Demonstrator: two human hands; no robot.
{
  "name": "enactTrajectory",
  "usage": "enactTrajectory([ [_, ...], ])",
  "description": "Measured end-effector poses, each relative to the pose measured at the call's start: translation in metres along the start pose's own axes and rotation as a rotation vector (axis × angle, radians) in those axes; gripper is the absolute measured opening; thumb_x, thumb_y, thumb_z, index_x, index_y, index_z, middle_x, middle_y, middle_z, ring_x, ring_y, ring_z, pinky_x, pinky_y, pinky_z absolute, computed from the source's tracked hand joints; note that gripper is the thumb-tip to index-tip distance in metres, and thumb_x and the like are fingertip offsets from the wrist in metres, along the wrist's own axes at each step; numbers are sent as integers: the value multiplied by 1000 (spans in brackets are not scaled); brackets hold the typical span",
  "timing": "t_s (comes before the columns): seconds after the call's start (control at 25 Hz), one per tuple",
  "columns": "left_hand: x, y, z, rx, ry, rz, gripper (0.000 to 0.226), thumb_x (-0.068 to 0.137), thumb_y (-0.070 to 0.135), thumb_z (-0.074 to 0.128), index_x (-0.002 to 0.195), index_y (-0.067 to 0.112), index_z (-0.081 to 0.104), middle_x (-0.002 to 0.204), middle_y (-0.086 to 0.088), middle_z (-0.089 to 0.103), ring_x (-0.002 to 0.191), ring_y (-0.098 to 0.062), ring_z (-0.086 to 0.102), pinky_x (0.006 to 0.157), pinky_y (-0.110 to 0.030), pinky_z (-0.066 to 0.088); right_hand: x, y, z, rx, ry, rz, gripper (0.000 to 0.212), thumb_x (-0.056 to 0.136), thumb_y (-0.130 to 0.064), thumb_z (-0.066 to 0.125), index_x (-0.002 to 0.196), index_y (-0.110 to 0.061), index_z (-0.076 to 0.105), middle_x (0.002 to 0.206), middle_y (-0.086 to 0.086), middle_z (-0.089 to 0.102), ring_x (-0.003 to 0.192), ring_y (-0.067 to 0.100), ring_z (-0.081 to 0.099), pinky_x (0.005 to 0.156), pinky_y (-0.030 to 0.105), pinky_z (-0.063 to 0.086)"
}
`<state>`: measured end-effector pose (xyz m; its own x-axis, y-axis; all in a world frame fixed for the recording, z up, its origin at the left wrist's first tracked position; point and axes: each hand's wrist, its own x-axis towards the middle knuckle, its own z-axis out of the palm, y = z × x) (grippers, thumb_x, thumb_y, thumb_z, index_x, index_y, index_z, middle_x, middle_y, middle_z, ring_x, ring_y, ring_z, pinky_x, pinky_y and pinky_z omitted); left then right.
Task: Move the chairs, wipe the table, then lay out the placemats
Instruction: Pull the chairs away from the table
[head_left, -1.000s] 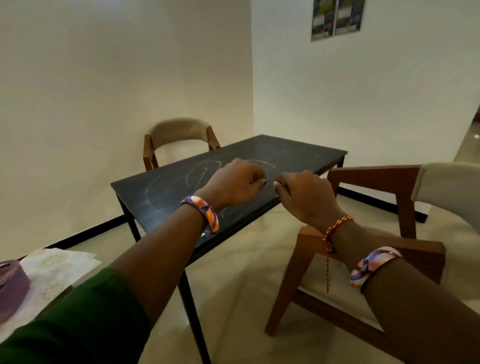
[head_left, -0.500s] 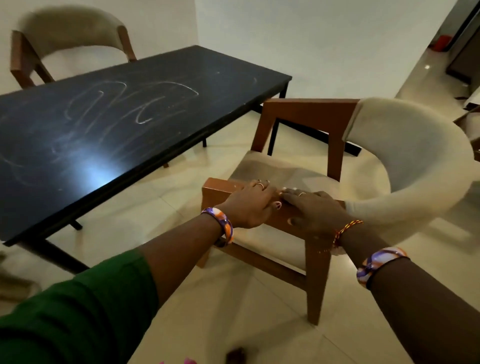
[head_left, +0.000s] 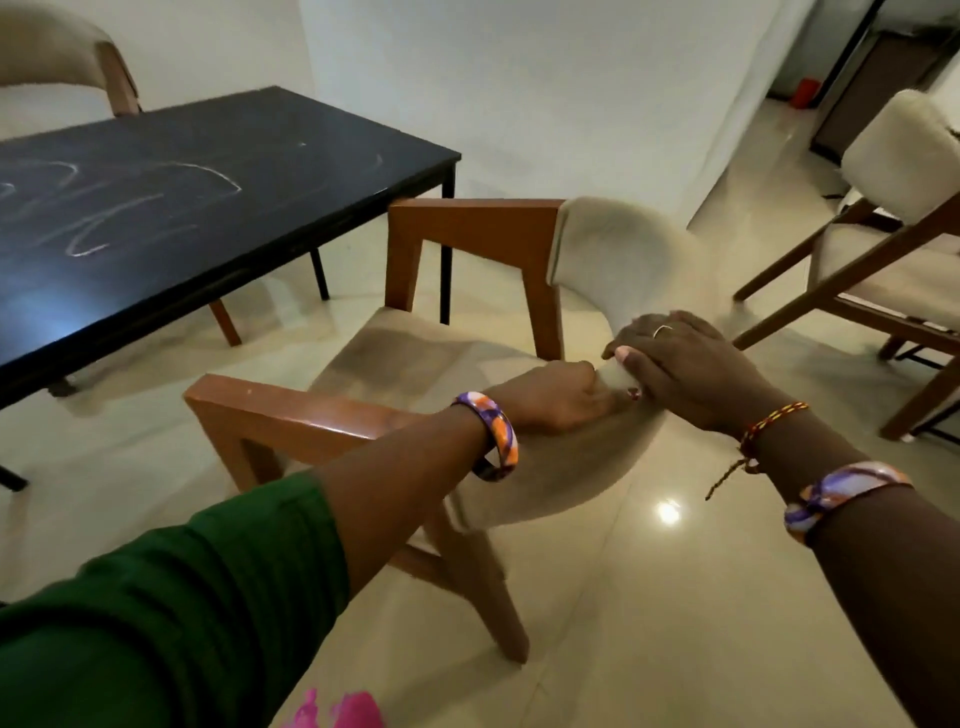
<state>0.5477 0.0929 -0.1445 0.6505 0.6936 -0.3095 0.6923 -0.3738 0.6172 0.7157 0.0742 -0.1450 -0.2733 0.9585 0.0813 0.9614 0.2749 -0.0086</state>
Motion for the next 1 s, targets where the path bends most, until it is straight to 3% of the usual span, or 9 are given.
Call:
enactTrajectory([
  [0.12,37,36,-2,-2,45,-77,57,94,43,46,135,4,42,135,-17,51,119,-27,52,95,-30,41,18,41,3,54,-13,-70,67,88,-49,7,121,-21,59,128,1,58,132,18,40,112,31,19],
  [0.2,54,49,0,-9,74,-141,61,89,43,55,137,8,40,135,-14,50,113,-23,52,91,-29,41,31,61,3,69,-22,-131,73,85,-51,3,119,-20,60,125,3,60,126,20,45,111,34,23],
  [0.28,63,55,-1,10,70,-244,69,83,47,61,137,11,39,129,-9,52,99,-17,49,81,-26,42,44,72,1,79,-36,-179,67,88,-46,8,114,-17,64,119,5,64,115,21,52,107,35,28],
  [0.44,78,55,-15,2,-70,-420,70,78,46,67,134,12,43,106,-2,54,91,-17,54,69,-22,50,62,82,1,170,-37,-210,49,99,-35,26,105,-14,69,107,8,69,96,21,56,93,32,36],
  [0.64,106,55,-32,-19,-290,-546,71,76,37,72,136,14,42,116,-6,60,100,-27,61,81,-34,53,82,100,-4,317,-178,-204,43,99,-31,35,108,-10,71,109,11,68,87,16,52,78,25,34],
  [0.8,119,57,-43,-6,-395,-621,67,77,33,70,134,13,42,107,-3,60,102,-25,57,93,-41,49,111,111,-10,257,-315,-214,44,97,-36,38,107,-8,71,112,11,66,87,16,52,69,24,36],
  [0.88,124,59,-47,-55,-474,-633,88,56,46,81,130,14,45,118,-8,58,108,-28,55,97,-44,47,127,119,-9,191,-358,-242,45,97,-38,39,106,-6,70,108,10,65,87,17,52,66,24,35],
  [0.96,130,58,-49,-120,-549,-644,131,13,60,85,129,13,46,128,-12,55,120,-33,51,98,-46,44,144,132,-7,155,-378,-256,47,97,-39,38,104,-5,69,106,11,65,88,18,53,74,27,37],
  [1.0,133,56,-49,-145,-578,-653,146,3,61,83,134,11,42,134,-14,52,126,-35,48,101,-48,42,152,139,-7,153,-384,-260,47,97,-41,37,103,-6,68,105,11,65,89,19,54,77,28,38],
])
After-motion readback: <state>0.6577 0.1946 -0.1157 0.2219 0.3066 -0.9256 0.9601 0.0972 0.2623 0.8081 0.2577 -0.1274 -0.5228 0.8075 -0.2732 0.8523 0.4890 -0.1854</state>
